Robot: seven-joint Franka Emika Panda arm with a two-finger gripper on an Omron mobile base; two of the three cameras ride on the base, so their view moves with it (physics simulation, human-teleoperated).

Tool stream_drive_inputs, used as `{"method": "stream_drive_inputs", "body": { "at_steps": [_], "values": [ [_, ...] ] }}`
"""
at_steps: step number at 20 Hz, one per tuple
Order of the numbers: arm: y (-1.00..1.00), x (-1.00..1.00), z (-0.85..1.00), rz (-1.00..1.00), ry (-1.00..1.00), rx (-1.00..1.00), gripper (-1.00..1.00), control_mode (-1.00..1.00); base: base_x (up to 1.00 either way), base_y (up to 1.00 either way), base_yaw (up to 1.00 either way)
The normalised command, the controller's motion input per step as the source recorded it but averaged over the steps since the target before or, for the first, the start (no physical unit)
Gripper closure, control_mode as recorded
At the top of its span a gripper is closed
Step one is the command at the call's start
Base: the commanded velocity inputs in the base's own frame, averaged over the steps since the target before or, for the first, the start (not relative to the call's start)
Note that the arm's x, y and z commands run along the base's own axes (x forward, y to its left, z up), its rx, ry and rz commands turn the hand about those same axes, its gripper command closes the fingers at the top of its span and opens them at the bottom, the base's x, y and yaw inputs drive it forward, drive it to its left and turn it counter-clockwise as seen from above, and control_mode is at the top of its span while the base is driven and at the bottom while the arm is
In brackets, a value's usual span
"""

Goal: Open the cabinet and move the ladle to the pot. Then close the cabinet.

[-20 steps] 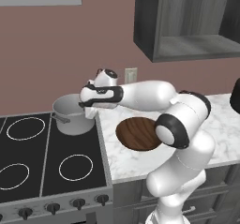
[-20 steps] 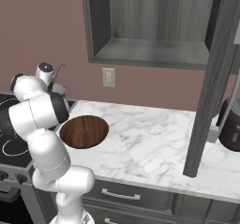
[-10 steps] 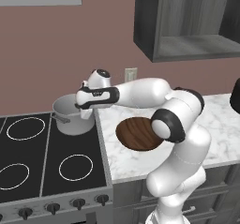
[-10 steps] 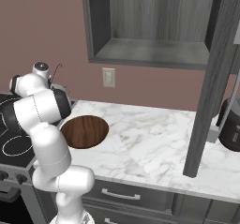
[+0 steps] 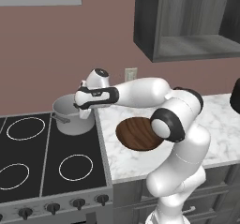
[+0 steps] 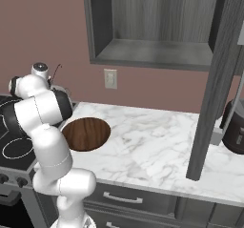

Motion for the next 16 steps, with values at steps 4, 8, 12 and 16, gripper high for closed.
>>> {"method": "stream_drive_inputs", "body": {
  "at_steps": [4,8,12,16],
  "values": [
    [0.00,0.03,-0.02,0.00,0.00,0.00,1.00,-1.00,0.00,0.00,0.00],
    [0.00,0.16,0.00,0.00,0.06,0.00,1.00,-1.00,0.00,0.00,0.00],
    [0.00,0.18,0.00,0.00,0.14,0.00,1.00,-1.00,0.00,0.00,0.00],
    [0.00,0.17,-0.08,0.00,0.23,0.00,1.00,-1.00,0.00,0.00,0.00]
  ]
}}
